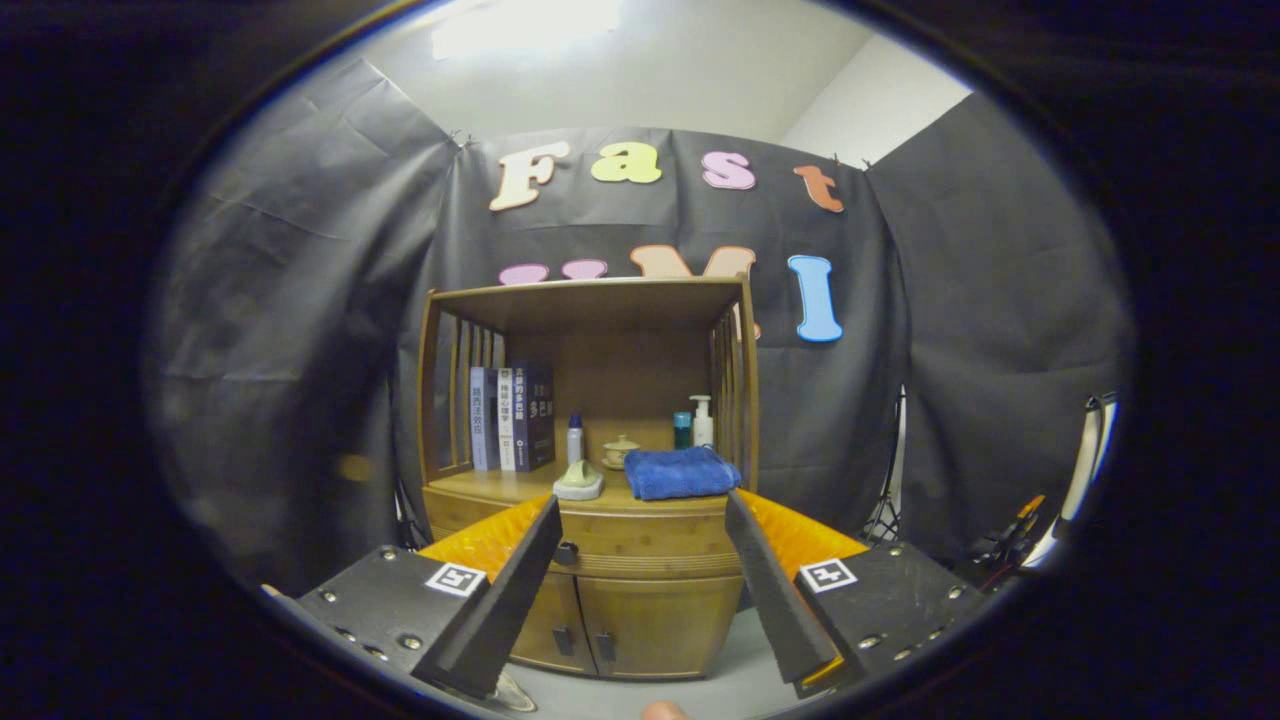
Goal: Pull open the drawer, take out the items inside it, and place them on the countertop above the cabinet.
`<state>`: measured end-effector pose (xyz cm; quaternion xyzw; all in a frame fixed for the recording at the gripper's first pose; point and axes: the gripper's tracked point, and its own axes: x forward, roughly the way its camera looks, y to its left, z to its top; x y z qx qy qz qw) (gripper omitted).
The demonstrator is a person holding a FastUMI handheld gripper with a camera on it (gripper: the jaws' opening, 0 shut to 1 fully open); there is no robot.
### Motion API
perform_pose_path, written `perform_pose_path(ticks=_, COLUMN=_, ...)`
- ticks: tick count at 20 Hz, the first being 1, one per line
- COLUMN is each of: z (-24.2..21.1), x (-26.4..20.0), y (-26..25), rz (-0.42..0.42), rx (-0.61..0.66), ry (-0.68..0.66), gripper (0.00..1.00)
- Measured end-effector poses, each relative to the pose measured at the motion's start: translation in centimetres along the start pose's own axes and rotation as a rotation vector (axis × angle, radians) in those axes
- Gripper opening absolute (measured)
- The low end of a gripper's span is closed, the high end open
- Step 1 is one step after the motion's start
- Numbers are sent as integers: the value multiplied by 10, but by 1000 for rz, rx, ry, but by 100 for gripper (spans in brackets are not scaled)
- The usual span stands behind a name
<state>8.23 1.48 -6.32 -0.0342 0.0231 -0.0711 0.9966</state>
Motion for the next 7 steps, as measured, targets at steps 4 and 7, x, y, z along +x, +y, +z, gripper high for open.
perform_pose_path(ticks=4, z=-3, x=1, y=-1, rz=-5, rx=1, ry=6, gripper=98)
perform_pose_path(ticks=7, z=-4, x=1, y=-3, rz=-9, rx=0, ry=7, gripper=98)
